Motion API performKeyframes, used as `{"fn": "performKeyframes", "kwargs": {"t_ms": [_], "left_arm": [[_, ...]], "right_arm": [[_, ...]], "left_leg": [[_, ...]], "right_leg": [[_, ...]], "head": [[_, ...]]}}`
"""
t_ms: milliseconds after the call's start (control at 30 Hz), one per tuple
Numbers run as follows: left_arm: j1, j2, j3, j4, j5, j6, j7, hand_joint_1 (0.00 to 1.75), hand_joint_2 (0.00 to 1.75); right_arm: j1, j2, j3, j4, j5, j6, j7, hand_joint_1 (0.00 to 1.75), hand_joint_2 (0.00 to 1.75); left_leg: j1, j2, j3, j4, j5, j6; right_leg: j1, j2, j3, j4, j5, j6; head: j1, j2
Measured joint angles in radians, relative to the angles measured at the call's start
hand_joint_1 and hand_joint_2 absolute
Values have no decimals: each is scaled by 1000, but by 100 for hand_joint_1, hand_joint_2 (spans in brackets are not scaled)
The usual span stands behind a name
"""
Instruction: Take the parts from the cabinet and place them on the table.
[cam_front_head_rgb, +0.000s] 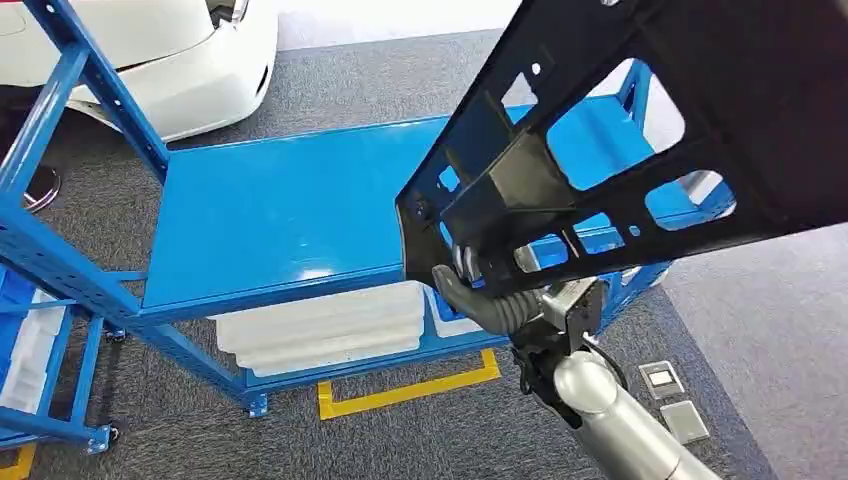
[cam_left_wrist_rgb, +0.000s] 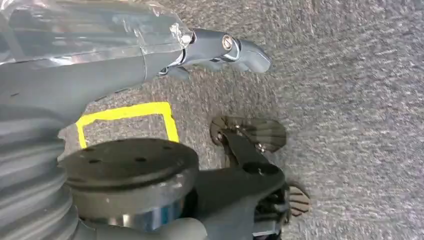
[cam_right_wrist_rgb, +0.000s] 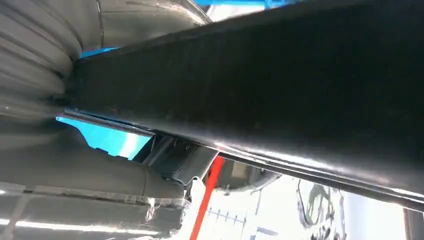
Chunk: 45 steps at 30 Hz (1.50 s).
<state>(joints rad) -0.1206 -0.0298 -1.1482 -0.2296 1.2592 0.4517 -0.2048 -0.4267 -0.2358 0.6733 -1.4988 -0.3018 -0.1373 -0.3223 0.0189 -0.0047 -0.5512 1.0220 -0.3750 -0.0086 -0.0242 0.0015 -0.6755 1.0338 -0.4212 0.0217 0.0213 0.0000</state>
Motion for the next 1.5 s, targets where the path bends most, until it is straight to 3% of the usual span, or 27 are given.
{"fn": "performKeyframes", "kwargs": {"t_ms": [100, 133, 167, 200, 233, 300, 333, 367, 467, 500, 533, 600, 667, 733, 767, 833, 900, 1000, 1033, 1100, 1200, 1233, 1267, 1333, 1367, 1433, 1500], "left_arm": [[-1, 0, 0, 0, 4, 0, 0, 0, 175], [-1, 0, 0, 0, 5, 0, 0, 0, 175], [0, 0, 0, 0, 6, 0, 0, 0, 175], [0, 0, 0, 0, 7, 0, 0, 0, 175], [0, 0, 0, 0, 7, 0, -1, 0, 175], [0, 0, 0, 0, 7, 0, -2, 0, 175], [-1, -2, 0, 0, 8, 0, -4, 0, 175], [-2, -2, 0, 0, 9, 0, -6, 0, 175], [0, -2, 0, 0, 11, -2, -7, 0, 175], [-1, -1, 0, 0, 13, -2, -7, 0, 175], [-1, -1, 0, 0, 13, -2, -7, 0, 175], [-1, -1, 0, 0, 15, -2, -8, 0, 175], [0, 0, 0, 0, 15, -2, -8, 0, 175], [-1, 0, 0, 0, 15, -2, -8, 0, 175], [-1, 0, 0, 0, 15, -2, -8, 0, 175], [-2, 1, 0, 0, 15, -2, -9, 0, 175], [-4, 1, 0, 1, 15, -1, -10, 0, 175], [-2, 1, 0, 1, 17, -1, -11, 0, 175], [-1, 1, 0, 1, 18, 2, -12, 0, 175], [-2, 1, 0, 1, 19, 6, -13, 0, 175], [-3, 1, 1, 1, 20, 9, -19, 0, 175], [-3, 1, 1, 1, 20, 10, -21, 0, 175], [-3, 1, 1, 1, 20, 11, -22, 0, 175], [-3, 0, 1, 1, 20, 11, -22, 0, 175], [-3, -1, 1, 1, 21, 11, -22, 0, 175], [-4, -1, 1, 1, 21, 11, -23, 0, 175], [-3, -1, 1, 1, 21, 11, -24, 0, 175]], "right_arm": [[0, 0, 0, 0, 2, 1, 3, 175, 175], [0, 0, 0, 0, 2, 3, 3, 175, 175], [1, 0, 0, 0, 2, 4, 3, 175, 175], [2, 0, 0, 0, 2, 5, 3, 175, 175], [2, 0, 0, 0, 2, 6, 3, 175, 175], [1, 0, 0, 0, 2, 6, 3, 175, 175], [0, 0, 0, 0, 2, 8, 2, 175, 175], [-1, 1, 0, 0, 2, 9, 0, 175, 175], [1, 2, 0, 0, 1, 11, 0, 175, 175], [1, 3, 0, 0, 1, 11, 0, 175, 175], [0, 5, 0, 0, 0, 12, 0, 175, 175], [0, 8, 0, 0, 0, 12, -2, 175, 175], [0, 9, 0, 0, -1, 12, -1, 175, 175], [0, 9, 0, 0, -1, 12, -1, 175, 175], [0, 10, 0, 0, -1, 12, -1, 175, 175], [0, 11, 0, 0, -1, 13, -2, 175, 175], [-2, 14, -1, 0, -1, 17, -1, 175, 175], [-1, 15, -1, 0, -1, 19, -2, 175, 175], [0, 15, -1, 0, -1, 19, -2, 175, 175], [-1, 15, -1, 0, -1, 20, -1, 175, 175], [-1, 15, -1, 0, 0, 21, -1, 175, 175], [-1, 15, -1, 0, 1, 22, -1, 175, 175], [-1, 15, -1, 0, 2, 23, -1, 175, 175], [-1, 15, -1, 0, 2, 24, -1, 175, 175], [-2, 15, -1, 0, 2, 24, -1, 175, 175], [-7, 17, -1, 0, 3, 24, -1, 175, 175], [-8, 18, -1, -1, 3, 24, -2, 175, 175]], "left_leg": [[-7, 2, -30, 1, 23, 18], [-10, 2, -40, 1, 30, 19], [-13, 2, -51, 2, 38, 21], [-15, 2, -62, 3, 45, 21], [-17, 1, -73, 4, 50, 21], [-19, -1, -83, 8, 59, 18], [-21, 0, -89, 8, 64, 13], [-20, 1, -93, 10, 71, 8], [-15, 0, -99, 1, 95, -13], [-15, 0, -105, 10, 77, -17], [-15, 0, -113, 36, 39, -24], [-7, 0, -157, 187, -76, -34], [-2, 1, -177, 305, -119, -44], [1, 1, -164, 308, -102, -47], [4, 1, -131, 274, -70, -50], [9, 0, -31, 126, -10, -52], [1, -5, 22, 16, -28, -43], [-6, -5, 7, 10, -15, -21], [7, 0, 5, -11, 1, -8], [4, 4, -5, -12, 13, -2], [-1, 7, -40, -11, 39, 13], [-2, 7, -51, -6, 46, 14], [-2, 7, -64, 0, 51, 13], [-1, 7, -85, 9, 60, 10], [1, 6, -98, 16, 65, 4], [-4, 6, -115, 29, 74, -9], [-1, 6, -120, 23, 97, -22]], "right_leg": [[1, 0, -52, 189, -166, 5], [1, 0, -65, 255, -196, 5], [1, 0, -66, 293, -198, 4], [2, 0, -47, 287, -175, 1], [4, 0, -8, 241, -142, -4], [14, 1, 108, 72, -91, -22], [24, 1, 142, 6, -111, -37], [25, 0, 159, -33, -114, -38], [33, 3, 145, -38, -92, -45], [17, -6, 147, -53, -80, -49], [18, -5, 140, -54, -71, -54], [17, -9, 121, -48, -61, -62], [17, -12, 100, -36, -53, -61], [15, -12, 89, -29, -50, -59], [13, -12, 76, -21, -46, -57], [9, -11, 58, -5, -42, -52], [13, -12, 42, 3, -33, -40], [8, -12, 31, -7, -3, -15], [6, -8, 21, -5, -11, -8], [6, -8, 15, 9, -43, -5], [6, -6, -33, 213, -207, -1], [6, -6, -38, 266, -219, 0], [5, -6, -30, 288, -199, 2], [3, -6, 24, 233, -132, 2], [1, -6, 84, 145, -96, 2], [10, -2, 165, 3, -128, -4], [13, 1, 158, -6, -127, -15]], "head": [[20, 0], [23, 0], [26, 0], [26, 0], [26, 0], [29, 0], [31, 0], [23, 0], [34, 0], [39, 0], [31, 0], [27, 0], [23, 0], [23, 0], [21, 0], [22, 0], [21, 0], [19, 0], [21, 0], [22, 0], [34, 0], [33, 0], [36, 0], [36, 0], [37, 0], [39, 0], [31, 0]]}}
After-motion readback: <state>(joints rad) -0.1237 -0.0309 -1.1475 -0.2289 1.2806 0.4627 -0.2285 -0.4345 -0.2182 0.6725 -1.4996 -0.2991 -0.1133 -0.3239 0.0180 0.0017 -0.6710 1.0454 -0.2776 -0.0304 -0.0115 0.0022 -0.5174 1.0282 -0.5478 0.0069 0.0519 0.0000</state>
